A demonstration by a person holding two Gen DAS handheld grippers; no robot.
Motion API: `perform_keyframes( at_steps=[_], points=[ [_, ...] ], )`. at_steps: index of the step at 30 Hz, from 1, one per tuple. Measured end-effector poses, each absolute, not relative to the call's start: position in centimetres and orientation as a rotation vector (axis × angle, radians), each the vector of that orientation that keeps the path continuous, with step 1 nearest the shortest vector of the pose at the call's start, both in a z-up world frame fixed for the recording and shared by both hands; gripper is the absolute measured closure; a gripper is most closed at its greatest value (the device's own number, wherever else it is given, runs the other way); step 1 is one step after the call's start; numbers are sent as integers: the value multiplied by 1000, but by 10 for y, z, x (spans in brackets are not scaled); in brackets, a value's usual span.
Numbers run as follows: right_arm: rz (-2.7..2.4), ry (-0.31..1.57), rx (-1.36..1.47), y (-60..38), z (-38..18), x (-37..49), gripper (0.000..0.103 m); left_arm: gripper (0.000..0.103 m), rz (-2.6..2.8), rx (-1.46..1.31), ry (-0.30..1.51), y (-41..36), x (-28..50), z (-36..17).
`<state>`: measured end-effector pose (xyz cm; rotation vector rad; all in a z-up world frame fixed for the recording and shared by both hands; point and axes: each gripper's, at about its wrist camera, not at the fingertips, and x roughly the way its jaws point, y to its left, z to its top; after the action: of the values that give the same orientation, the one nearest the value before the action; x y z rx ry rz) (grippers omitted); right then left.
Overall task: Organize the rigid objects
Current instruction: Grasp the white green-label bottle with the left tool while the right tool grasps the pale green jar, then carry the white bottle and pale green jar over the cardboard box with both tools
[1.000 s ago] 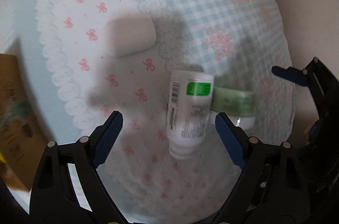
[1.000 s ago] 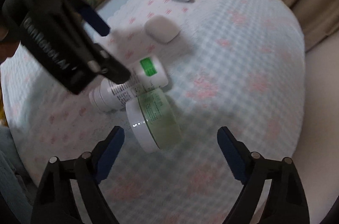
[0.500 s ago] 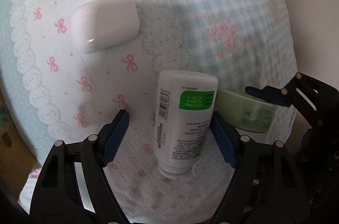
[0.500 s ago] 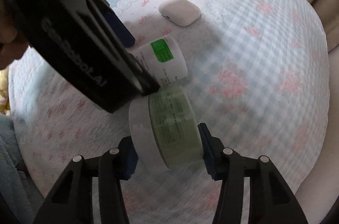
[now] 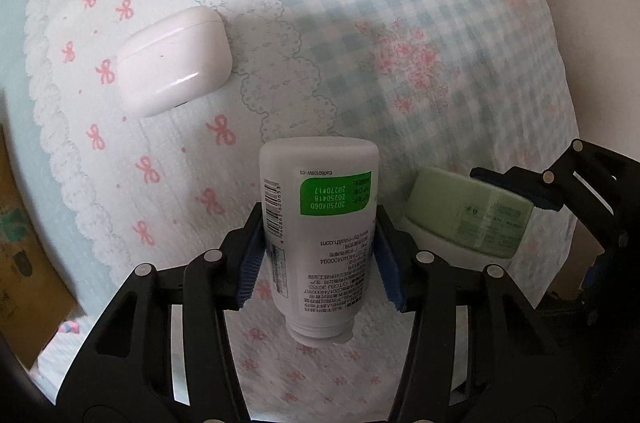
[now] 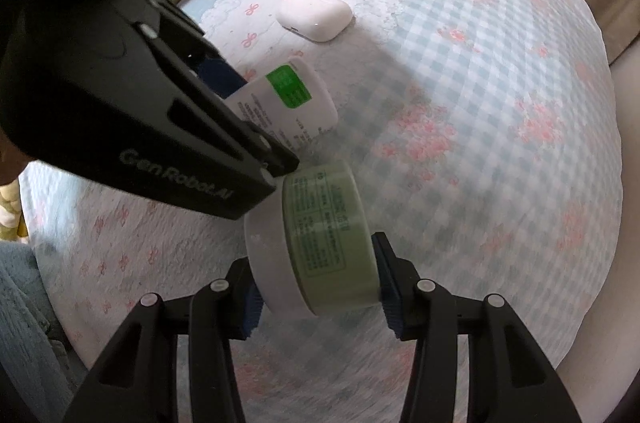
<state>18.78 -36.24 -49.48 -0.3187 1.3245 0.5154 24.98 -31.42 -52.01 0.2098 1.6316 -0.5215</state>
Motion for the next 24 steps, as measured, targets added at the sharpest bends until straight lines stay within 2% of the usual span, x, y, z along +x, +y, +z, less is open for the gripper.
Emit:
perform_keyframes(
  at_steps=[12, 24],
  points=[
    [396, 1330, -176, -384, -455, 203, 63, 56, -443, 122, 1580, -274, 247, -475],
    [259, 1262, -64, -376, -363, 200, 63, 56, -387, -27, 1402, -199, 232, -360]
  ],
)
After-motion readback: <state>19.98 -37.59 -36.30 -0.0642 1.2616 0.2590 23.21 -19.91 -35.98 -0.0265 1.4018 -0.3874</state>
